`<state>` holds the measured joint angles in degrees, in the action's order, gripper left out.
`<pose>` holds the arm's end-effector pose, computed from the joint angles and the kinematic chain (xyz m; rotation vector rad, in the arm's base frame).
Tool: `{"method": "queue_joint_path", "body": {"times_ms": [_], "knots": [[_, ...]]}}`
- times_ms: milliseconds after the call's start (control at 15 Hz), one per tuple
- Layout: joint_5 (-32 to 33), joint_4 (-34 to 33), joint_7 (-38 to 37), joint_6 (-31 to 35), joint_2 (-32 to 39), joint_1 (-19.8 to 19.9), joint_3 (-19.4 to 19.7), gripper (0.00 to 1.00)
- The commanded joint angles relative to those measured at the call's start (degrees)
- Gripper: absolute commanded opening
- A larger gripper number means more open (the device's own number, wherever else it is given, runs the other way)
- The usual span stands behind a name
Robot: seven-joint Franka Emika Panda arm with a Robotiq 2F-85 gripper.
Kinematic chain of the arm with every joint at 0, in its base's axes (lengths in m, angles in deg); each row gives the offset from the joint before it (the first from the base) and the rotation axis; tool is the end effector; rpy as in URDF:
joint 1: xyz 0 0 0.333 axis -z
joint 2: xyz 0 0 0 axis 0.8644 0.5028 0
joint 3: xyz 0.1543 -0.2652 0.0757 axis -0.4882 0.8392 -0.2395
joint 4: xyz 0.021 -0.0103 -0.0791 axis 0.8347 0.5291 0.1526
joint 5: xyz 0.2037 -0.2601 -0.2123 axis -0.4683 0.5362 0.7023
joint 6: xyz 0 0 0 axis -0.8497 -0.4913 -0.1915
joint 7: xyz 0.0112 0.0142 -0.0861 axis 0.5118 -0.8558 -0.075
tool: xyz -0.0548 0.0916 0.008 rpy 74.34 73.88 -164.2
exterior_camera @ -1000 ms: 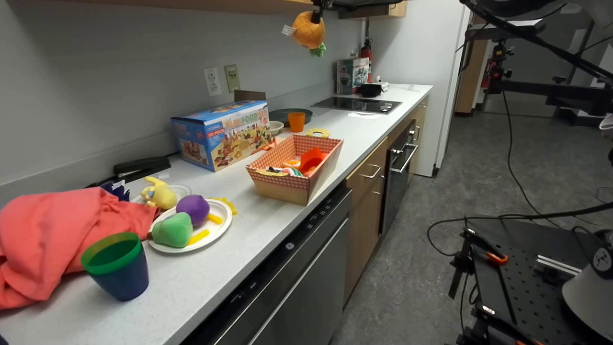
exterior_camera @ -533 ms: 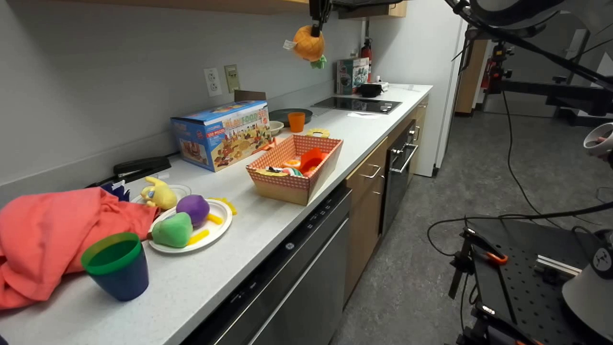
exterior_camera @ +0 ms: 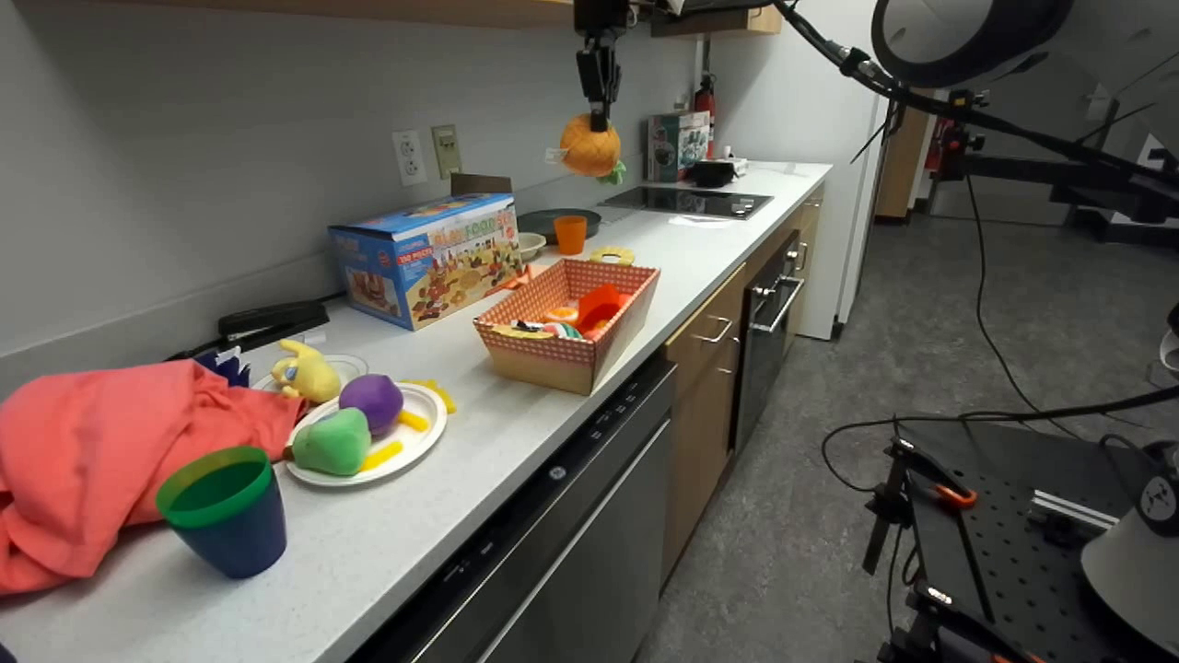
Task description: Pick up the pineapple from the counter and put it in the basket
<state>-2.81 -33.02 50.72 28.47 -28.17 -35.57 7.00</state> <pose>0.6630 -0.2711 0.5544 -2.9931 -0.0823 0.0310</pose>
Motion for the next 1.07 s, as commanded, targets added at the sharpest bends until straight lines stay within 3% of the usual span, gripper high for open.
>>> {"method": "queue_joint_path", "body": {"times_ms": [0, 533, 1000], "knots": [[2.47, -2.49, 1.36, -3.31, 3.20, -2.72, 1.37, 0.02], [6.76, -2.64, 1.36, -5.85, 8.69, -6.60, 2.72, 0.02], [7.99, -2.94, 1.74, -4.55, 12.90, -6.50, 3.48, 0.02]]}}
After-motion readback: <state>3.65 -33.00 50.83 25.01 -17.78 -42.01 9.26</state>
